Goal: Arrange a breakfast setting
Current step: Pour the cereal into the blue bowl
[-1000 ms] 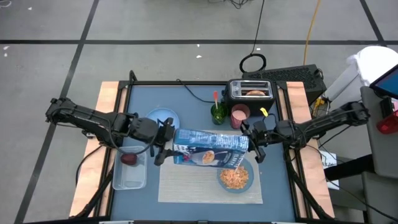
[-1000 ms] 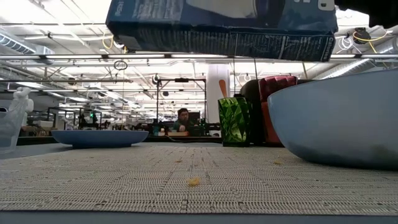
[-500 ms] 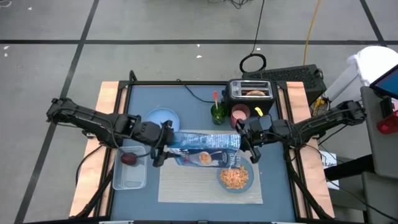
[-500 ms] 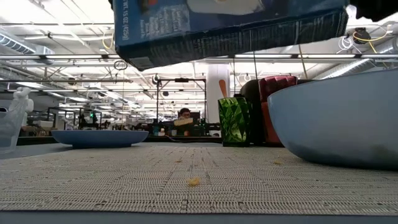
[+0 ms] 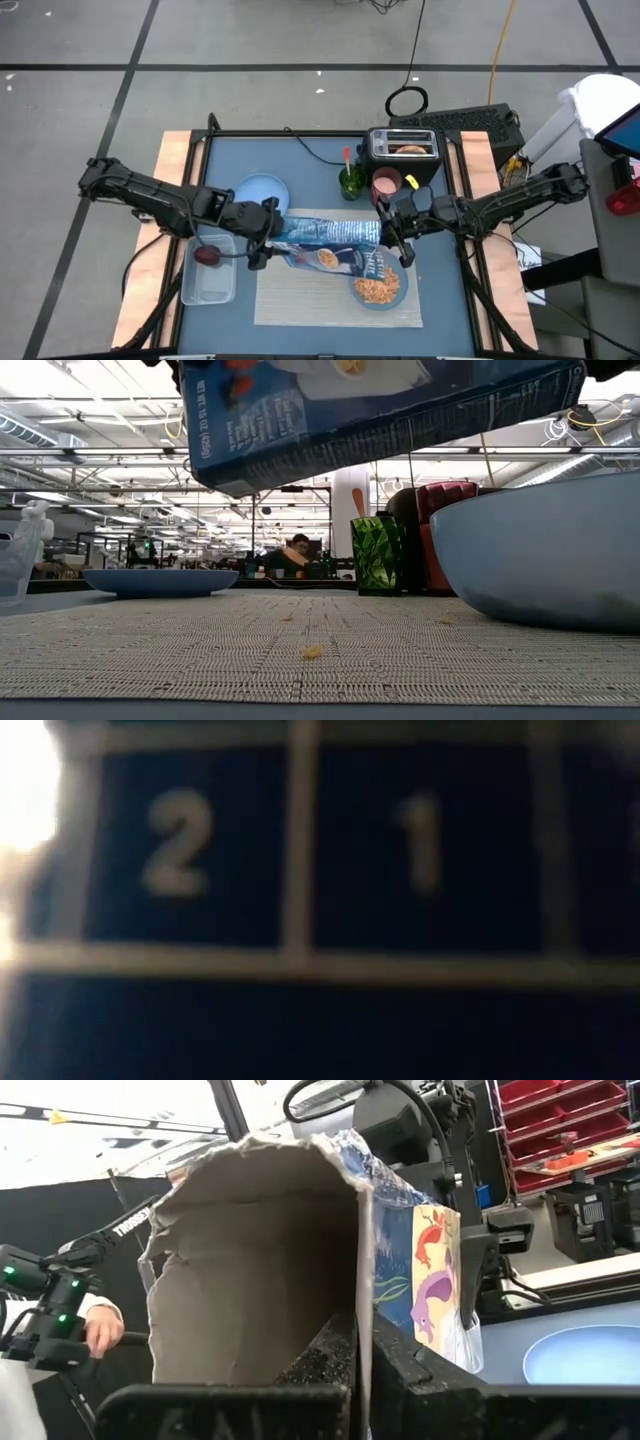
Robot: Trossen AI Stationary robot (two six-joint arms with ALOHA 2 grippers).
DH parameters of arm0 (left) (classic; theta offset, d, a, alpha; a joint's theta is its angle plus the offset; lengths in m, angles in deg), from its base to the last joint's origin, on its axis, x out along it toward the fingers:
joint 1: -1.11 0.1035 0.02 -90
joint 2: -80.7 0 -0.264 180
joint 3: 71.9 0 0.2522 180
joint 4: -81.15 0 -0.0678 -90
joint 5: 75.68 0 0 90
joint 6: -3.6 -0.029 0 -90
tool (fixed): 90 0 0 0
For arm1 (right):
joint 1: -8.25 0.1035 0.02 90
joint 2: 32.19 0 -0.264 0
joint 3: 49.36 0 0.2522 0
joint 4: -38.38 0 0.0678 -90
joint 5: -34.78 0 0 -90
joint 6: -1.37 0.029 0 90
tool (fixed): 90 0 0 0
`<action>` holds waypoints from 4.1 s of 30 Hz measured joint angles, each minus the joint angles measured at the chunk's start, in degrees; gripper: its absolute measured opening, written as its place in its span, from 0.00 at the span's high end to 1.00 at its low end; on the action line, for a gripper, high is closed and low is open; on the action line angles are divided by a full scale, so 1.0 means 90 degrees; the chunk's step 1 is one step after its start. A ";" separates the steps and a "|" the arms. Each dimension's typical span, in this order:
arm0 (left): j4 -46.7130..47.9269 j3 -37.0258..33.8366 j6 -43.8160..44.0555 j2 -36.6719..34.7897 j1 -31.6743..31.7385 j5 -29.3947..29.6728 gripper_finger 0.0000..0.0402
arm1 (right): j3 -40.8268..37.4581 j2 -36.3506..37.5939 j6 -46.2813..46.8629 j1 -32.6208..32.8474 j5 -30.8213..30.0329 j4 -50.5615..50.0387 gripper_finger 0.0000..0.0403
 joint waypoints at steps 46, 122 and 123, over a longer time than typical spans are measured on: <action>-0.0758 -0.0001 -0.0151 -0.0386 0.0051 0.0167 0.04 | 0.0004 0.0136 0.0197 -0.0065 -0.0220 -0.0691 1.00; -0.3656 -0.0008 -0.0205 0.1523 -0.0029 0.1139 0.77 | 0.0006 0.0160 0.0047 -0.0143 -0.0355 -0.0848 0.89; -0.3658 -0.0008 -0.0207 0.1523 -0.0029 0.1139 0.77 | 0.0006 0.0160 0.0044 -0.0143 -0.0355 -0.0853 0.85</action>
